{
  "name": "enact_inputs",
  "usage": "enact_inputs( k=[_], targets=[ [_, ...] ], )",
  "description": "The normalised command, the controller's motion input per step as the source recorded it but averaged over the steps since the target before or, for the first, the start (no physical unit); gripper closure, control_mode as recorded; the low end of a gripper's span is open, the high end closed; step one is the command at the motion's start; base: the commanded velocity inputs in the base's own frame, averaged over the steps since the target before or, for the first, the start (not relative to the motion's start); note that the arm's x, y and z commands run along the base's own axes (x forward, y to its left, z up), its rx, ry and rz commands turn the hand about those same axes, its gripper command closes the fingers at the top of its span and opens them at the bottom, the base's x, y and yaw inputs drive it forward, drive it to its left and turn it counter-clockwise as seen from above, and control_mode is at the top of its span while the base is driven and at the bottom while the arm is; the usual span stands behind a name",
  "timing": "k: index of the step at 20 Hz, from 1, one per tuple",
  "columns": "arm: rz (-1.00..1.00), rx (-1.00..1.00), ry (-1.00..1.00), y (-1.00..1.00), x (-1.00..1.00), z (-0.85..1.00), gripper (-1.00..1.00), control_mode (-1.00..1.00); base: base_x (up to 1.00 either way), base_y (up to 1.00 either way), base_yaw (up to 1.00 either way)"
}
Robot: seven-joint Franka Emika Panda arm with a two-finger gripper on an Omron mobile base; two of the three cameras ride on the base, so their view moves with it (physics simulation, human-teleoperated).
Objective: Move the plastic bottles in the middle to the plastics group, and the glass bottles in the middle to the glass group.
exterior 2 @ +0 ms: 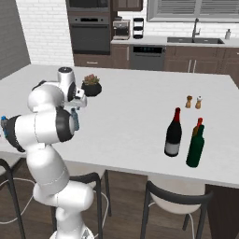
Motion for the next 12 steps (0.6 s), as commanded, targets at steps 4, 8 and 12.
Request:
enact_inputs(
  k=[4,8,12],
  targets=[
    [0.0,-0.06,0.0,0.01,0.26,-0.26,-1.0,-1.0,0.0,0.0,0.0],
    [0.0,0.0,0.0,0.01,0.17,-0.32,-1.0,-1.0,0.0,0.0,0.0],
    [0.0,0.0,0.0,0.06,0.15,-0.21,-1.0,-1.0,0.0,0.0,0.0]
  ],
)
